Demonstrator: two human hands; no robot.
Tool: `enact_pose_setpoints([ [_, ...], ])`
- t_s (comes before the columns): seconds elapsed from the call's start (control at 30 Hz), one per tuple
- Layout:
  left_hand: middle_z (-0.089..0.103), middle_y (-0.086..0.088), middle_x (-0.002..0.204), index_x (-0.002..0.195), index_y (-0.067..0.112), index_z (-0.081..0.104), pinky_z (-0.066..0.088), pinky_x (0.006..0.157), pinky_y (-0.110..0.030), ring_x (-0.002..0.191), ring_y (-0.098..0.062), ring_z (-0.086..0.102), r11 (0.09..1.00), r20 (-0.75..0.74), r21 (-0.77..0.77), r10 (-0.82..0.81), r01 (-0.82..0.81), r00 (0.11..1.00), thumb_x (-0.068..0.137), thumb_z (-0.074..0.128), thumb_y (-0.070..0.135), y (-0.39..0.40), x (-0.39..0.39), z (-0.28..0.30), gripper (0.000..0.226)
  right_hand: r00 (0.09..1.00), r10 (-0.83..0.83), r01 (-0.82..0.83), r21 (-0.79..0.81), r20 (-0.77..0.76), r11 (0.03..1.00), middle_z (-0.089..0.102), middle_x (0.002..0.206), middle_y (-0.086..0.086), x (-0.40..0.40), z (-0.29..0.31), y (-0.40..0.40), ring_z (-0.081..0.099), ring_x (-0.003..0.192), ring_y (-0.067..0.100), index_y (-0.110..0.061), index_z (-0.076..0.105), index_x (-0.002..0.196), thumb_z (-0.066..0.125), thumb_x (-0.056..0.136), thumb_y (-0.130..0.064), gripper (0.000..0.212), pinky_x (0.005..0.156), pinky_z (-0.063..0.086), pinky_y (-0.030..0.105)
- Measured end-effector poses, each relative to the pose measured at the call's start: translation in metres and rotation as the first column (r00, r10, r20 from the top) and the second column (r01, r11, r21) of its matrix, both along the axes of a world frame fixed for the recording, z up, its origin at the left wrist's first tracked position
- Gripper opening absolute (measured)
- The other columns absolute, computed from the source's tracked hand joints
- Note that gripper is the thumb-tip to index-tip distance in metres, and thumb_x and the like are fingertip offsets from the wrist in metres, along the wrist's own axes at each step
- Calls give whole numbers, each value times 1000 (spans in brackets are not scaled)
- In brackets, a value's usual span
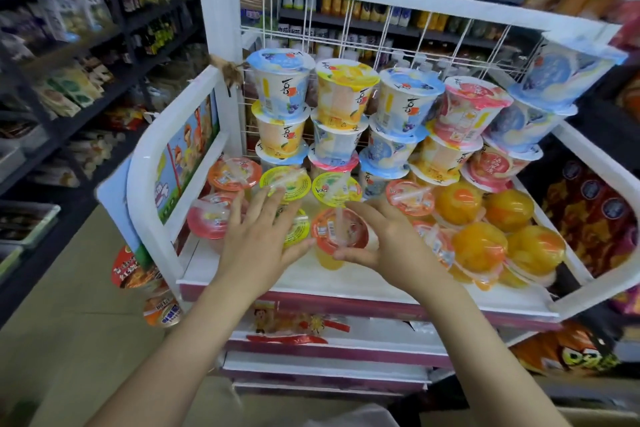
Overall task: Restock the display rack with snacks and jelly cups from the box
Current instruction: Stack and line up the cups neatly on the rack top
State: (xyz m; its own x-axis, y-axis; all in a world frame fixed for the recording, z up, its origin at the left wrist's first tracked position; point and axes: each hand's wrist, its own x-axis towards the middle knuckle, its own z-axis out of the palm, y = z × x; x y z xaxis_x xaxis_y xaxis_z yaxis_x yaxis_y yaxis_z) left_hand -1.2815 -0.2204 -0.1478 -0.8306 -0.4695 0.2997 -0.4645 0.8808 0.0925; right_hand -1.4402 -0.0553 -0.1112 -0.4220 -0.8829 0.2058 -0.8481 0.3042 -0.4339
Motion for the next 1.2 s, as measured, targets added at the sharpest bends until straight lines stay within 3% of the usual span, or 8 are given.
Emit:
enact_pose_setpoints([
  [0.13, 50, -10, 148, 138, 21, 55, 13, 117, -51, 139, -30, 42, 994, -55, 23, -102, 104, 993, 92, 28, 71, 35, -27, 16, 74, 993, -104, 99, -87, -61, 991, 60, 122, 8, -37, 9, 40, 57, 111, 26, -12, 59, 133, 62, 72, -69, 83, 96, 49, 39],
  [0.23, 52, -14, 145, 134, 20, 60, 15, 117, -49, 135, -33, 47, 991, -23, 21, -130, 130, 991, 91, 32, 69, 59, -56, 13, 71, 981, -174, 176, 14, -88, 984, 55, 127, 3, -56, 10, 64, 51, 118, 25, -21, 53, 140, 69, 70, -69, 86, 101, 39, 39],
  [0.37, 52, -16, 143, 132, 18, 59, 25, 116, -54, 132, -36, 47, 992, 29, 96, -81, 78, 996, 90, 23, 76, 68, -71, 1, 81, 978, -136, 156, 123, -160, 980, 52, 133, 1, -63, 8, 76, 45, 126, 25, -28, 42, 148, 73, 65, -71, 98, 105, 27, 33],
  [0.53, 45, -6, 150, 140, 24, 54, 16, 120, -46, 140, -30, 35, 974, -43, 170, -145, 150, 988, 77, 18, 91, 63, -67, 0, 98, 995, -88, 93, 100, -54, 991, 62, 123, 7, -72, 1, 73, 59, 112, 30, -20, 59, 134, 82, 59, -65, 90, 90, 49, 36],
  [0.7, 38, 1, 155, 146, 28, 46, 18, 120, -44, 145, -24, 25, 966, -51, 223, -123, 131, 991, 71, 19, 96, 66, -66, 2, 105, 1000, -26, 26, 47, -1, 999, 58, 131, 7, -66, -1, 59, 56, 117, 26, -16, 58, 135, 83, 64, -57, 85, 92, 50, 39],
  [0.9, 35, 5, 157, 148, 31, 42, 21, 120, -44, 147, -20, 22, 964, -42, 241, -105, 112, 994, 71, 17, 97, 66, -66, 2, 104, 1000, -6, 7, 39, -15, 999, 47, 130, 6, -59, -1, 48, 60, 107, 30, -14, 58, 133, 82, 69, -48, 76, 83, 54, 41],
  [1.03, 35, 6, 157, 148, 30, 43, 23, 119, -43, 146, -19, 23, 964, -51, 243, -100, 109, 994, 73, 17, 95, 66, -66, 2, 102, 1000, 18, -18, 75, 1, 997, 46, 130, 7, -60, -1, 46, 61, 104, 30, -15, 59, 132, 82, 67, -53, 79, 81, 55, 42],
  [1.2, 35, 8, 156, 146, 32, 45, 22, 120, -43, 146, -17, 22, 961, -51, 261, -82, 93, 995, 71, 16, 96, 66, -67, 4, 103, 991, 23, -36, 93, 135, 995, 47, 135, 2, -82, 30, 53, 53, 115, 19, -23, 54, 139, 85, 66, -49, 84, 91, 45, 29],
])
